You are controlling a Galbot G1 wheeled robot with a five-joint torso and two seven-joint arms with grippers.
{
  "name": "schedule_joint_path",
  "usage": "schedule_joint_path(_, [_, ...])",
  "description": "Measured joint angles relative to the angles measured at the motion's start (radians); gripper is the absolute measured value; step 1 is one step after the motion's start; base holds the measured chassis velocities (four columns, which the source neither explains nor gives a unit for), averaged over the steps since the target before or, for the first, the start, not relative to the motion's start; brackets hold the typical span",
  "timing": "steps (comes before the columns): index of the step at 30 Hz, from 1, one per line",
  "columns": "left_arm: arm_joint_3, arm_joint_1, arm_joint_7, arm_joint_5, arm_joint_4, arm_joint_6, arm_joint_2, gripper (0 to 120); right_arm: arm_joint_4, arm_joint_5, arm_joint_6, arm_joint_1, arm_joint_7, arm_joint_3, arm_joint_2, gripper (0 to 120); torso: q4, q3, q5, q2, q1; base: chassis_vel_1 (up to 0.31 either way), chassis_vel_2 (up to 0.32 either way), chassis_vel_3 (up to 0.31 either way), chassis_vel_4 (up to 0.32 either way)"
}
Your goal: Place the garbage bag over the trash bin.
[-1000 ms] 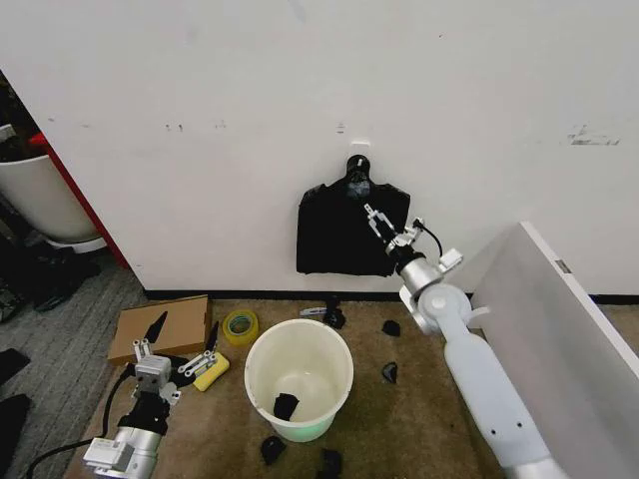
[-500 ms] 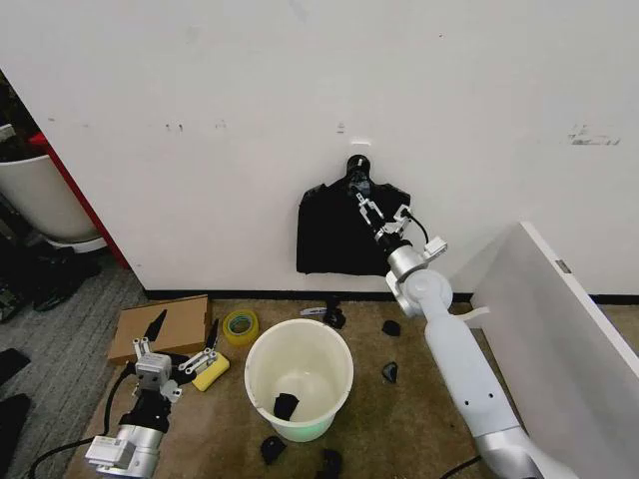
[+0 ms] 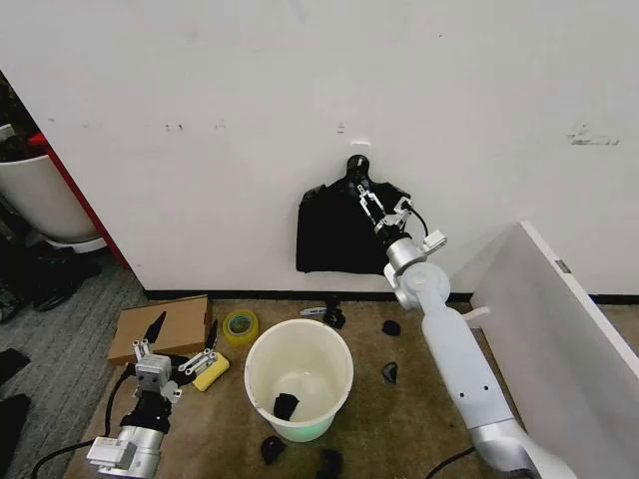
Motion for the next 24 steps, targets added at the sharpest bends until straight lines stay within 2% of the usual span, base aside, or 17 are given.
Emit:
schedule_joint_path(11, [0.007,-0.013,-0.005,0.000,0.015,-0.008,0.000,99,-0.006,-0.029,0.003,-0.008,0.001,-0.003,0.006,4,0.0001,0.000,0.0000,0.000,0.000,0.000,0.000,0.000,0.000])
schedule_joint_path(14, [0.010,-0.012,-0.005,0.002,0.020,-0.012,-0.001,99,-0.001,-0.034,0.004,-0.015,0.000,-0.001,0.006,0,0.0001,0.000,0.0000,0.000,0.000,0.000,0.000,0.000,0.000])
schedule_joint_path(24, [0.015,-0.017,-0.006,0.004,0.025,-0.016,-0.001,99,0.069,-0.058,0.014,-0.073,-0.005,0.002,-0.031,0,0.0002,0.000,0.0000,0.000,0.000,0.000,0.000,0.000,0.000])
